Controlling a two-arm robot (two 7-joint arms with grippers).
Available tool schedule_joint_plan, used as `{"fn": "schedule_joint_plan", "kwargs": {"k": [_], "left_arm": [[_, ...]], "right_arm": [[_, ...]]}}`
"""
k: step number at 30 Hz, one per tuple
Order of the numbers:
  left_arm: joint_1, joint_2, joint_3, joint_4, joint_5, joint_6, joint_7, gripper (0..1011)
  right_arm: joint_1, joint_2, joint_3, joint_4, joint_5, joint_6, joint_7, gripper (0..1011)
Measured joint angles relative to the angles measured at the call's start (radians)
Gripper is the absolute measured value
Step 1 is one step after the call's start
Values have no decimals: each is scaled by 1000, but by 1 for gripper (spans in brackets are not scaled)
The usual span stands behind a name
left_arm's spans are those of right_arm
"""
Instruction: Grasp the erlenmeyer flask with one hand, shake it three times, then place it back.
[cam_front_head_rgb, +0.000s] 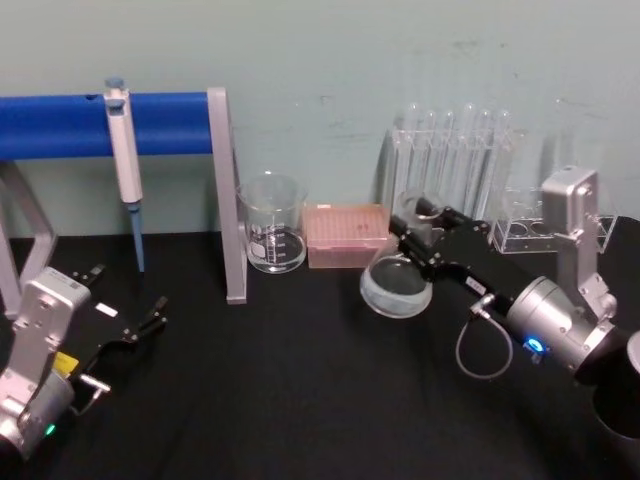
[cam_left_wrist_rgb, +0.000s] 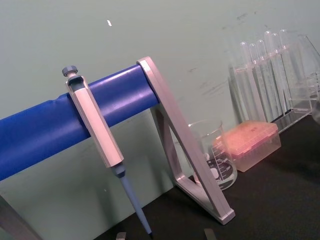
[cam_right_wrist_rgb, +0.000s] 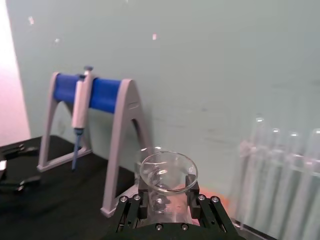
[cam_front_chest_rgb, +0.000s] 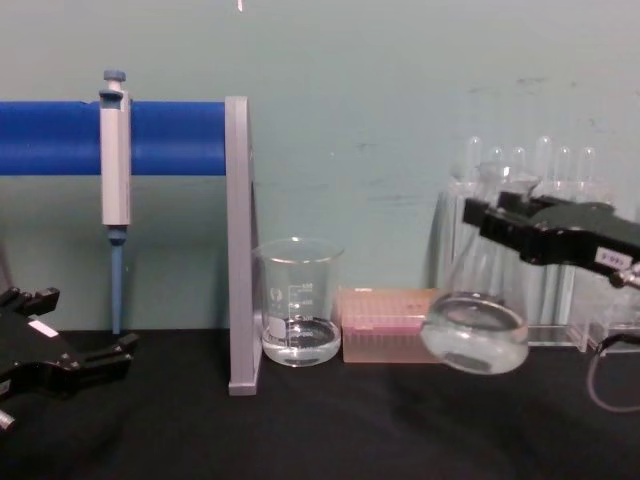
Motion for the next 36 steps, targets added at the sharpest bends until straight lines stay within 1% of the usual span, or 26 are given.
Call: {"fn": "schedule_joint_plan", "kwargs": {"k": [5,11,18,36], "left_arm": [[0,0,0,0,0,0,0,1001],[0,0,0,0,0,0,0,1001],[0,0,0,0,0,0,0,1001],[0,0,0,0,0,0,0,1001]], "right_arm": [[-31,-12,38,-36,0,16,-48,450],[-62,-23,65,-70,-14,36,-90,450],[-74,-30,74,-77,-32,53,-96,450],[-70,-43,80,-67,-72,51,-80,450]]}}
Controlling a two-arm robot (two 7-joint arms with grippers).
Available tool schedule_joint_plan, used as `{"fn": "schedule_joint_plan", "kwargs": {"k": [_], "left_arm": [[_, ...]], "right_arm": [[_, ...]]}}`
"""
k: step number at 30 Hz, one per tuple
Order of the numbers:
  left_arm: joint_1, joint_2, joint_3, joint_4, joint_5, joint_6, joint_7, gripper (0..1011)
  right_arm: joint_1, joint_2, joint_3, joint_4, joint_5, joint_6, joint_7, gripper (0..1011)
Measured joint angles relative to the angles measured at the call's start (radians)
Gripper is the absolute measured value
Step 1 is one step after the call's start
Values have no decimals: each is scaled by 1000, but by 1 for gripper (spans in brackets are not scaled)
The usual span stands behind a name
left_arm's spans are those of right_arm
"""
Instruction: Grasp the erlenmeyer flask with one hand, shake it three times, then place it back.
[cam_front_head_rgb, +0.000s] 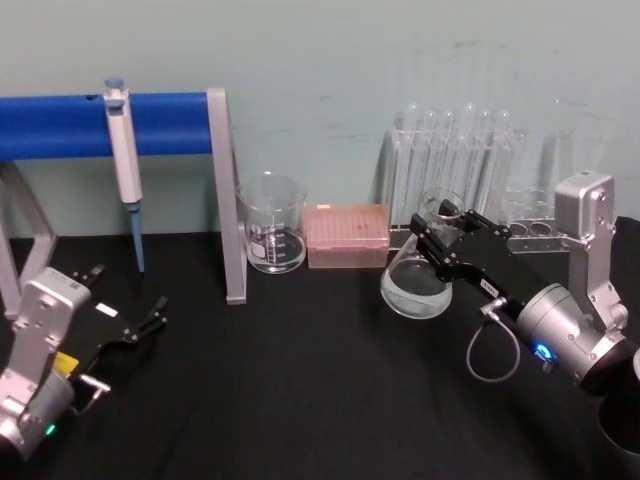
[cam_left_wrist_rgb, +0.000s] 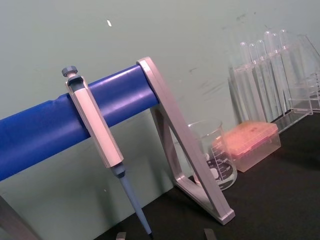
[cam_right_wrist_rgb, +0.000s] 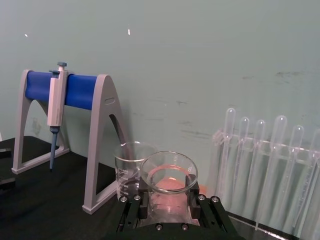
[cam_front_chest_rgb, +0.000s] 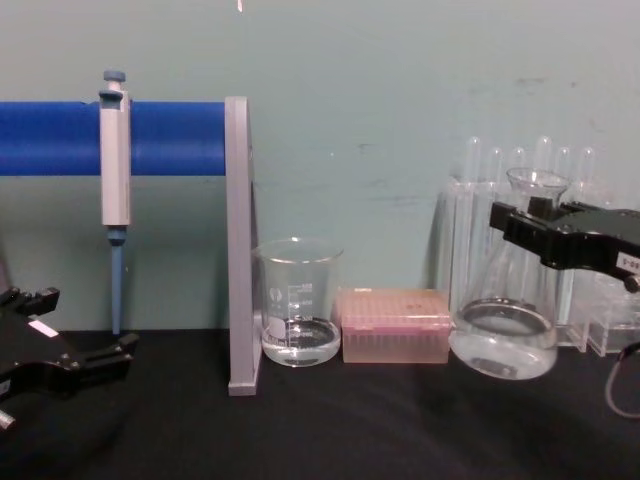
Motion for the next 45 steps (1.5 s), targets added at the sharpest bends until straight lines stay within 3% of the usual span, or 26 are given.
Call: {"fn": "schedule_joint_plan", "kwargs": {"k": [13,35,45], "left_arm": [[0,0,0,0,0,0,0,1001],[0,0,0,0,0,0,0,1001],[0,0,0,0,0,0,0,1001]], "right_arm": [[13,2,-24,7,-6,-2,51,450],[50,53,-169,-12,61,-5,265,450],[59,69,-200,-15,83,-18,286,450]]}}
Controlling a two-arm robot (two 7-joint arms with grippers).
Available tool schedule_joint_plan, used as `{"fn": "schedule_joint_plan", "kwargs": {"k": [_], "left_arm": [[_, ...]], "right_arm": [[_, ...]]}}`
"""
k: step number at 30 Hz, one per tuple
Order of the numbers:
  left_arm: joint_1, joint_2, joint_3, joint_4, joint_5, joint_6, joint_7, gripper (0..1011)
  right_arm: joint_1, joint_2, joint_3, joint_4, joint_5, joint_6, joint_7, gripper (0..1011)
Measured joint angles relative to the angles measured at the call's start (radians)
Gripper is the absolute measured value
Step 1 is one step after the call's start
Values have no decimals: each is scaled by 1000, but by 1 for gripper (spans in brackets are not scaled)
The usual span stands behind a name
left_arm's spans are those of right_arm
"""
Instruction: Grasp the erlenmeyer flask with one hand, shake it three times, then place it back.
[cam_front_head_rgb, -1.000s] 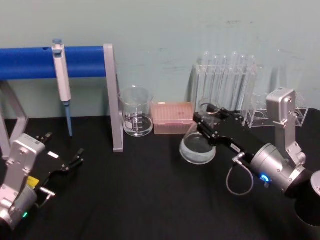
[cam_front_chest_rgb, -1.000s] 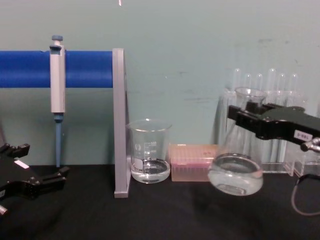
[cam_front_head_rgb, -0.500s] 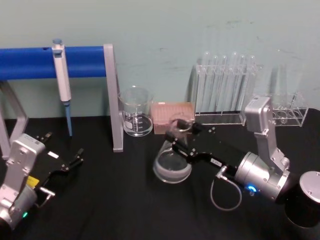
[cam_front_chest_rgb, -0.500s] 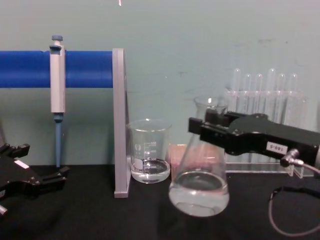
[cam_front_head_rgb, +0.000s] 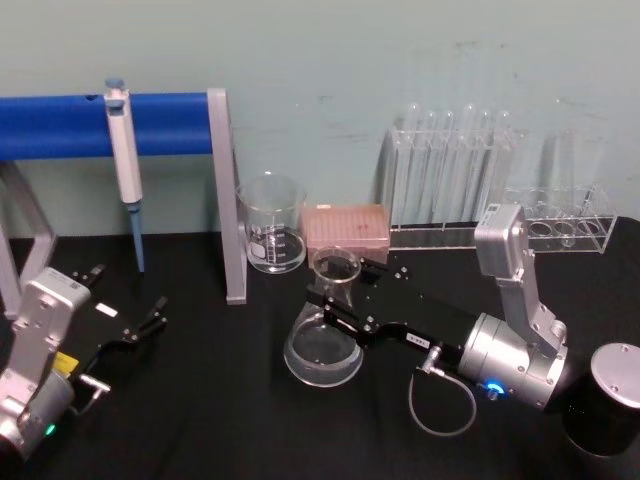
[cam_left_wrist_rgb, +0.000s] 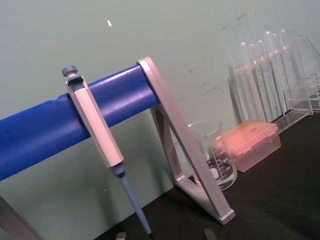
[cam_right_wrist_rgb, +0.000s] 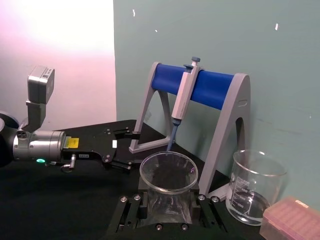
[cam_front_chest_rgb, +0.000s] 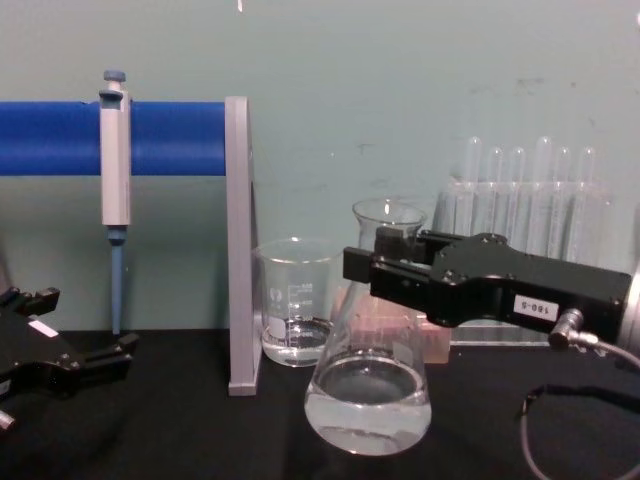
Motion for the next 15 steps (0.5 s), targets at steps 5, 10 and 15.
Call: {"fn": "schedule_joint_plan", "kwargs": {"k": [5,10,15], "left_arm": [[0,0,0,0,0,0,0,1001],[0,0,0,0,0,0,0,1001],[0,0,0,0,0,0,0,1001]], "right_arm": [[0,7,-7,-5,9,-6,-13,450],[-8,10,-3,-9,10,-8,-51,450],[-15,9,13,-10,-4,-13,-100,450]]}}
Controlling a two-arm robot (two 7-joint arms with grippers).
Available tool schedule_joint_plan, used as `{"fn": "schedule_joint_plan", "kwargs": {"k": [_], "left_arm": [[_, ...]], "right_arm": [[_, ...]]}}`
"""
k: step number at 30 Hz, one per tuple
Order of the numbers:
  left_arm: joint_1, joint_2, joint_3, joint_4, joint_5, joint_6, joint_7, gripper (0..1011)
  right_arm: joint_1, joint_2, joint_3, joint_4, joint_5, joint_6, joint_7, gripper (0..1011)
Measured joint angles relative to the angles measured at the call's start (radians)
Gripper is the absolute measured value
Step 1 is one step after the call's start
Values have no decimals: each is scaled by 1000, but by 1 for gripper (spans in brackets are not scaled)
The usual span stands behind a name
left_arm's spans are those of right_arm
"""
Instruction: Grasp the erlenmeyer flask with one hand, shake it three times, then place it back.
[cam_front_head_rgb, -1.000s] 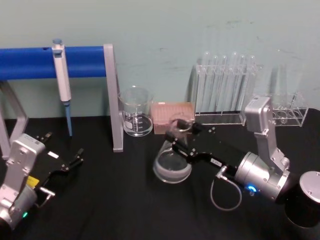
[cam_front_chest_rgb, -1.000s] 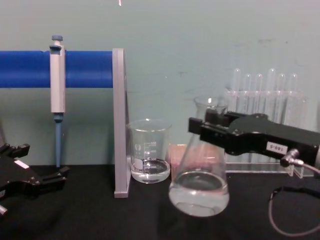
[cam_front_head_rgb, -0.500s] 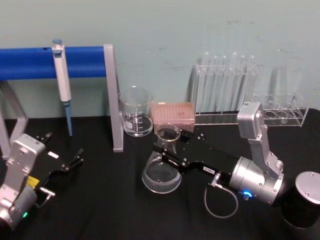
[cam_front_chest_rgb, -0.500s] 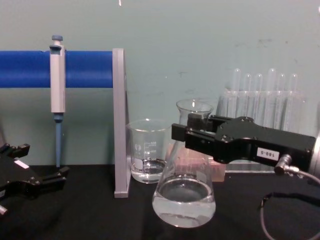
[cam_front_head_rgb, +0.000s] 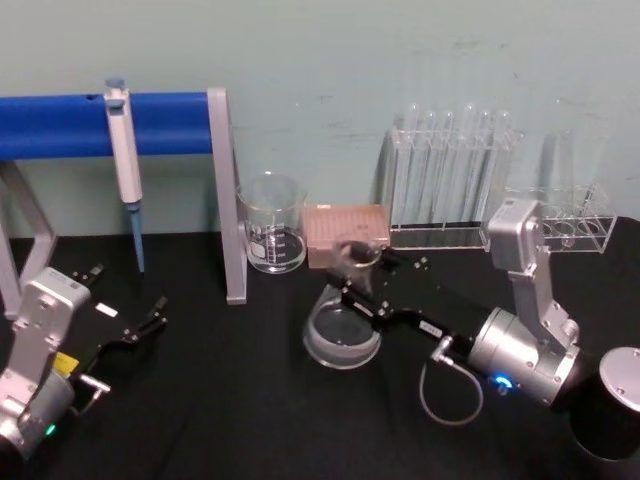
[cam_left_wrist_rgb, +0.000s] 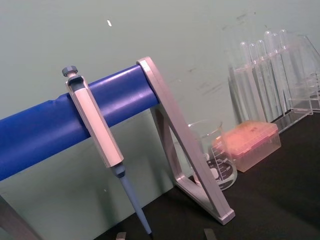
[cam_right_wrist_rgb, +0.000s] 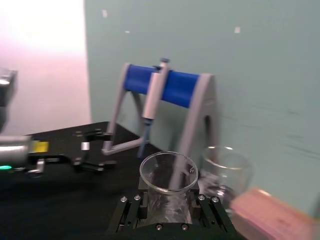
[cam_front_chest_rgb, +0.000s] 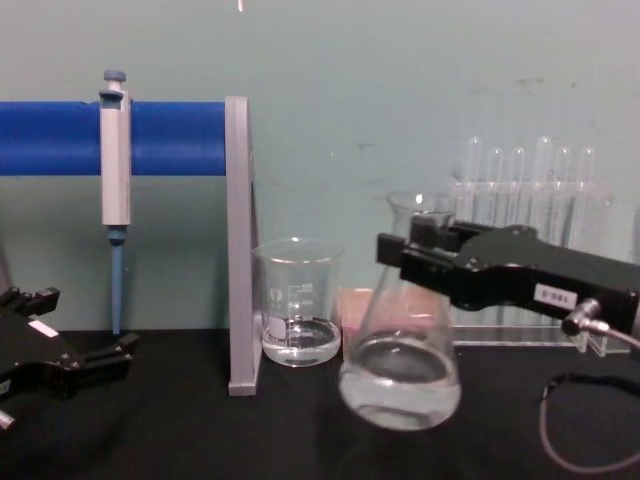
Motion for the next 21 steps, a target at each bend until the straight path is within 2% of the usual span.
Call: {"fn": "schedule_joint_plan", "kwargs": {"k": [11,21], "left_arm": [[0,0,0,0,0,0,0,1001],[0,0,0,0,0,0,0,1001]], "right_arm": [[-23,-12,75,1,-47,-1,-126,450],[-54,-18,186,16,-99,20,-281,450]]}}
